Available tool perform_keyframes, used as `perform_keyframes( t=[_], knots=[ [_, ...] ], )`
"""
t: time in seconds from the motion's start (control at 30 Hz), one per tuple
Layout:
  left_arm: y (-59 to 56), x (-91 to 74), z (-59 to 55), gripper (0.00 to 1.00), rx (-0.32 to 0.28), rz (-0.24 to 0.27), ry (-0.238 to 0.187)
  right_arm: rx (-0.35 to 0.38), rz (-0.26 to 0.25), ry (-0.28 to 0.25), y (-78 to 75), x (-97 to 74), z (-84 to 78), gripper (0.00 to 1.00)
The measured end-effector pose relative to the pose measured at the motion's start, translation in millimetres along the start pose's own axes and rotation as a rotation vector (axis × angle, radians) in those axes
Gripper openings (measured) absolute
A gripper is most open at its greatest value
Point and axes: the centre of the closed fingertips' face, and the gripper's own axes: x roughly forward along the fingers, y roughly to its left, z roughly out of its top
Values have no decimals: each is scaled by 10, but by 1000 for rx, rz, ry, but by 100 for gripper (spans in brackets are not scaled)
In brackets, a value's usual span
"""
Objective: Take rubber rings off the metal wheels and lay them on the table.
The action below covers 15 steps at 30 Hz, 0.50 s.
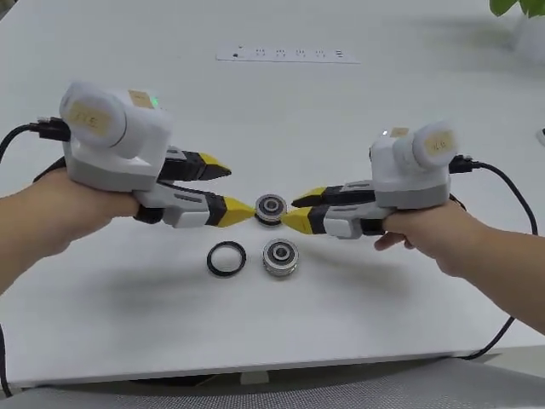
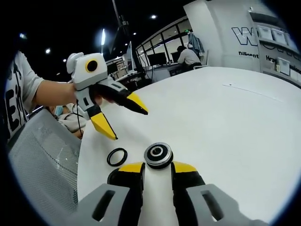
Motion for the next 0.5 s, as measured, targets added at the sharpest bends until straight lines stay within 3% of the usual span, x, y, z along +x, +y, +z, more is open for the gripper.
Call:
perform_keyframes(
  t=[0.5],
  knots=[
    [-89,277,-64,36,14,-24,30,-23,-8,11,-58,55,-60,18]
  ],
)
